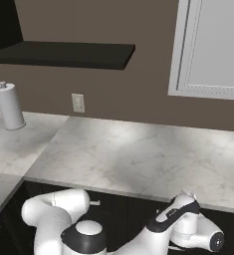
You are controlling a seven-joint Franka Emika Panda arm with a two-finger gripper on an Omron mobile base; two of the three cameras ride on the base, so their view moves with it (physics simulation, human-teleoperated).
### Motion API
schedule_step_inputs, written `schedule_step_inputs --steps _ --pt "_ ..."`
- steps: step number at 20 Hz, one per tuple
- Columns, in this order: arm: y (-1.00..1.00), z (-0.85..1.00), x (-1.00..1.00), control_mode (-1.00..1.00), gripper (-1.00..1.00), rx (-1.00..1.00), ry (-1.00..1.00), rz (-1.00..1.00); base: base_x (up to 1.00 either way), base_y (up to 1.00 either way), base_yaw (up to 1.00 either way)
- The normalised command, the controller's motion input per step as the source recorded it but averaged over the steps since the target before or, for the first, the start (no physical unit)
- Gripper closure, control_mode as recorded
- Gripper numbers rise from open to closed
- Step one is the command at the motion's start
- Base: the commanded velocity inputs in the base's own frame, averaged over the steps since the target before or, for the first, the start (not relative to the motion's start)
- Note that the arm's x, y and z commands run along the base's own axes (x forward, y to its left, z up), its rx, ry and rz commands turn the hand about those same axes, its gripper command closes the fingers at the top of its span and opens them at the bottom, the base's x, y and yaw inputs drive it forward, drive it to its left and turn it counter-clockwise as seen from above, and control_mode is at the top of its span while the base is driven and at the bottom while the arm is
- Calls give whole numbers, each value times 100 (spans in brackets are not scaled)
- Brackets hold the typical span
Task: Take the pizza cutter from the drawer on the right and place it on the dining counter for cutting.
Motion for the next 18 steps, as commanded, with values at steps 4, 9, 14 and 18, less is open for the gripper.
schedule_step_inputs --steps 4,9,14,18 --pt "-34 -57 2 -100 -100 0 -9 -1 0 0 0" --pt "-34 -52 0 -100 -100 1 -6 -4 0 0 0" --pt "-35 -73 -31 -100 -100 0 -8 -7 0 0 0" --pt "-12 -75 -65 -100 -100 0 -11 -12 0 0 0"
